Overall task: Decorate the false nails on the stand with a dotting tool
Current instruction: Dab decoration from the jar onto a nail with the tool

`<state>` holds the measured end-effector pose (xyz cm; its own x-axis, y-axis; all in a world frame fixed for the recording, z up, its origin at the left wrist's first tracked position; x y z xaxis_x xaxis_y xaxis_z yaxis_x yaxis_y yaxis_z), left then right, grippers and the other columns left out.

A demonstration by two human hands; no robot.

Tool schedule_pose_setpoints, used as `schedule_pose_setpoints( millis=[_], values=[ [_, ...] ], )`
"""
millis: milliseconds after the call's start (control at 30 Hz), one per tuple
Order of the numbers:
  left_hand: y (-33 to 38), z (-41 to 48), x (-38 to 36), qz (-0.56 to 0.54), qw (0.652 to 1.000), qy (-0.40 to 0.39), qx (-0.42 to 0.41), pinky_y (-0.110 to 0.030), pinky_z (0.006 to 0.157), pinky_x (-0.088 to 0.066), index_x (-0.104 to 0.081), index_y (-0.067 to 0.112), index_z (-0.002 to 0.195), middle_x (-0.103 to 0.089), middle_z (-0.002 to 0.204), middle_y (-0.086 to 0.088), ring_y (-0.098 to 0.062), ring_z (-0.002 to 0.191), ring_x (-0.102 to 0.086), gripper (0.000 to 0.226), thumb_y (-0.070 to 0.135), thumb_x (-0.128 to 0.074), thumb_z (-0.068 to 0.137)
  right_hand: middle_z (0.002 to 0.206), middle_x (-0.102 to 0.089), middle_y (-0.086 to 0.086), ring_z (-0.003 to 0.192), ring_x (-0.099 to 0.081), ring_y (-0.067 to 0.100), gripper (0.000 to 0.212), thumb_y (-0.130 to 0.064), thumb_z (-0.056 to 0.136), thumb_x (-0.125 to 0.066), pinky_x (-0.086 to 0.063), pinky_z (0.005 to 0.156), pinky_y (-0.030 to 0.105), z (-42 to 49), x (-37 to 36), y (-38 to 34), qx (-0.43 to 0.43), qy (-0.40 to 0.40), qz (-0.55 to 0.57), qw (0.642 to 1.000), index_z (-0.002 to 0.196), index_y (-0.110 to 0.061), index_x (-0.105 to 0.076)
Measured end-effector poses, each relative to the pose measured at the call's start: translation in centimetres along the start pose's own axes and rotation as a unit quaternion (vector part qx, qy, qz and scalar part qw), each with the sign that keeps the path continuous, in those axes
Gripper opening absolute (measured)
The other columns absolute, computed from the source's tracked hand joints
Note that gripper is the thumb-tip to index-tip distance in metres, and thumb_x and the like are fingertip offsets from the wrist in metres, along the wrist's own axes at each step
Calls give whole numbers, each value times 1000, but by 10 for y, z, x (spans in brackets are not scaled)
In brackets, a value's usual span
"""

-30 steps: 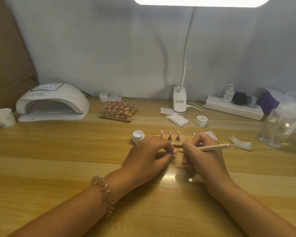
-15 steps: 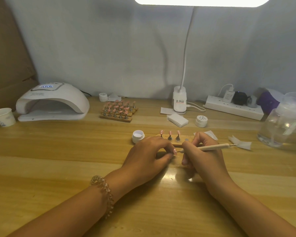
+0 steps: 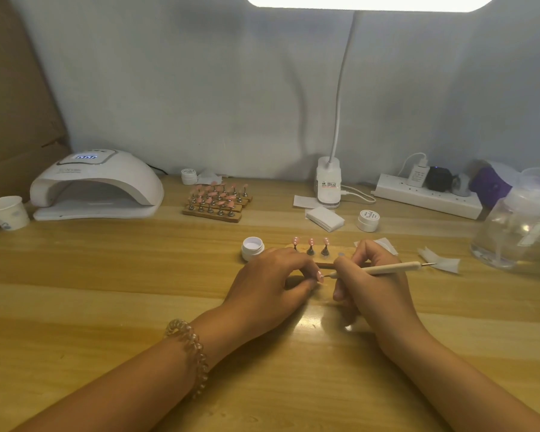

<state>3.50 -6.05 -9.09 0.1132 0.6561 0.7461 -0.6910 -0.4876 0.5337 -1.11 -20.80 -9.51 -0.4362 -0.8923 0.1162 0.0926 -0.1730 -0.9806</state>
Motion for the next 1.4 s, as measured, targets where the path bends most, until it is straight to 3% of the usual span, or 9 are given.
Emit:
schedule_pose_setpoints(
  millis=[167, 333, 700, 933, 1233, 1400],
  values=[
    [0, 0, 0, 3, 1000, 2, 3, -20, 64, -31, -68, 36, 88, -57, 82, 22, 14, 75, -46, 10, 26, -68, 89, 46, -60, 13, 40, -47, 17, 23, -6, 80, -62, -37, 39, 22, 0, 0, -1, 5, 7, 0, 1000, 66, -9, -44],
    [-1, 0, 0, 6, 1000, 1, 4, -17, 64, -30, -67, 37, 87, -54, 80, 26, 14, 77, -46, 10, 27, -68, 89, 47, -60, 14, 42, -48, 21, 21, -5, 79, -62, -39, 43, 28, 0, 0, -1, 1, -1, 0, 1000, 70, -2, -44],
    [0, 0, 1, 11, 1000, 1, 2, -14, 64, -28, -69, 34, 90, -52, 79, 29, 15, 78, -45, 7, 27, -68, 90, 48, -60, 15, 38, -47, 18, 21, -5, 80, -62, -37, 39, 23, 0, 0, -1, 0, -2, 5, 1000, 69, -5, -45],
    [0, 0, 1, 7, 1000, 0, 3, -15, 64, -28, -69, 35, 90, -53, 79, 28, 15, 78, -45, 8, 27, -68, 89, 48, -60, 16, 40, -48, 19, 21, -6, 80, -62, -38, 40, 25, -1, -1, -1, 1, -8, 2, 1000, 74, 4, -44],
    [0, 0, 0, 12, 1000, 0, 2, -13, 64, -27, -68, 35, 90, -52, 78, 28, 16, 78, -45, 7, 27, -68, 89, 47, -60, 14, 45, -51, 22, 20, -6, 79, -63, -40, 42, 27, -1, -1, -1, 3, -5, 7, 1000, 71, -1, -45],
    [-1, 0, 0, 12, 1000, -2, 4, -17, 64, -29, -69, 35, 91, -54, 81, 26, 16, 78, -45, 7, 28, -67, 90, 46, -59, 11, 38, -46, 14, 23, -5, 82, -62, -37, 38, 20, -1, 2, -2, 4, 13, 29, 999, 66, -8, -44]
  ],
)
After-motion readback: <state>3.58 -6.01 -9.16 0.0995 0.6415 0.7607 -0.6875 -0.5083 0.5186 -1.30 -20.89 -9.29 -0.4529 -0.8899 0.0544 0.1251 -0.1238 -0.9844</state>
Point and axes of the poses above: each hand's wrist, its own z-axis towards the middle knuckle, its own x-axis out of the back of the hand, y = z × x, the point moved 6 cm from there along z, towards the middle knuckle
